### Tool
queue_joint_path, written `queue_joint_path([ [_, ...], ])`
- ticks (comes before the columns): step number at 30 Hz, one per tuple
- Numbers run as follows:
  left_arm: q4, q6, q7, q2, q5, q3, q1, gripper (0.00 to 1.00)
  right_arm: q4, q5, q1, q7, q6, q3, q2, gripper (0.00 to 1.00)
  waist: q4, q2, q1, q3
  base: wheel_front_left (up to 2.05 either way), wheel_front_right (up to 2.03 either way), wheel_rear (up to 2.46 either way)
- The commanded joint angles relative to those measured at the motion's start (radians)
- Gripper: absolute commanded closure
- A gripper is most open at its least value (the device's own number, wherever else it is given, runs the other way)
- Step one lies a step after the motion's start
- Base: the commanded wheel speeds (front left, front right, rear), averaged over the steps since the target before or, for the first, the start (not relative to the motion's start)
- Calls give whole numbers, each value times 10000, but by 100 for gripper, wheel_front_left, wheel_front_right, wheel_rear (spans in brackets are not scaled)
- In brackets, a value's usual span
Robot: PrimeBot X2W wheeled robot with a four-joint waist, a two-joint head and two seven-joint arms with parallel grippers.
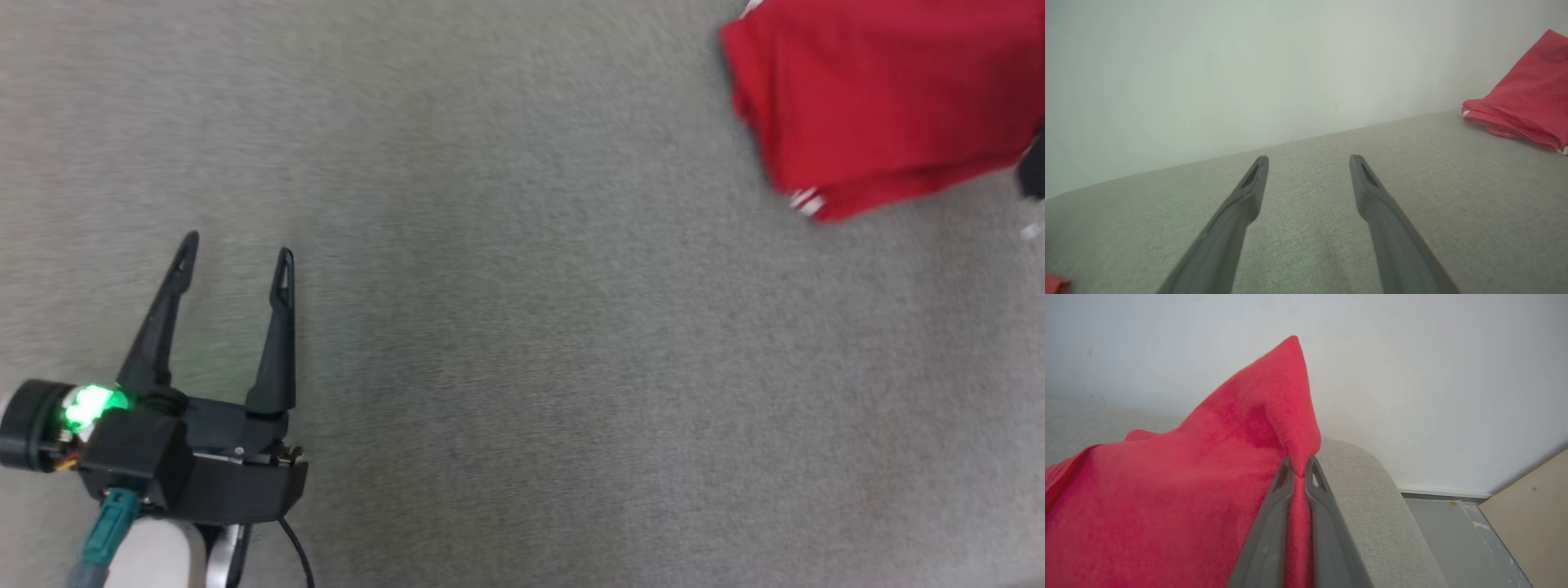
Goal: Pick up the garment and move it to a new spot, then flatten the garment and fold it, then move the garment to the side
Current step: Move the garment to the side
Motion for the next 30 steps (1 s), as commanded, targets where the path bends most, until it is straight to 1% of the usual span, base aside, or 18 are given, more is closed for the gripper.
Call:
queue_joint_path([
  [1, -213, -7, 93, 117, 76, 21, -127, 0, -34, 97, -241, 4, -20, 31, -100, 100, -898, -2, -2, 930, 0, 0, 0],
  [9, -1765, 83, 742, 410, 288, -21, -88, 0, -44, 218, -1245, 133, -22, 195, -853, 100, -1275, -2, -2, 1564, 0, 0, 0],
  [12, -2348, 90, 1010, 501, 383, -84, -60, 0, 74, 100, -1752, 222, -20, 292, -1192, 100, -1345, -2, -2, 1796, 0, 0, 0],
  [18, -2839, 141, 1193, 616, 423, -93, -22, 0, 415, 25, -2279, 306, -20, 390, -1420, 100, -1325, -2, -2, 1902, 0, 0, 0],
  [21, -2970, 183, 1237, 644, 425, -83, 21, 0, 606, -57, -2444, 200, -20, 449, -1424, 100, -1264, -2, -2, 1904, 0, 0, 0],
  [22, -2991, 182, 1233, 654, 414, -80, 35, 0, 663, -117, -2494, 153, -20, 477, -1421, 78, -1251, -2, -2, 1907, 0, 0, 0],
  [23, -2991, 182, 1233, 654, 414, -80, 35, 0, 663, -117, -2494, 153, -20, 477, -1421, 78, -1251, -2, -2, 1907, 0, 0, 0],
  [24, -3006, 205, 1238, 662, 407, -74, 56, 0, 715, -168, -2540, 102, -20, 483, -1419, 53, -1241, -2, -2, 1908, 0, 0, 0],
  [25, -3025, 228, 1240, 662, 406, -75, 76, 0, 773, -210, -2582, 58, -20, 469, -1393, 0, -1231, -2, -2, 1908, 0, 0, 0],
  [30, -2950, 301, 1183, 680, 366, -58, 157, 0, 1033, -436, -2731, -136, -20, 402, -1315, 0, -1200, -2, -2, 1829, 0, 0, 0],
])
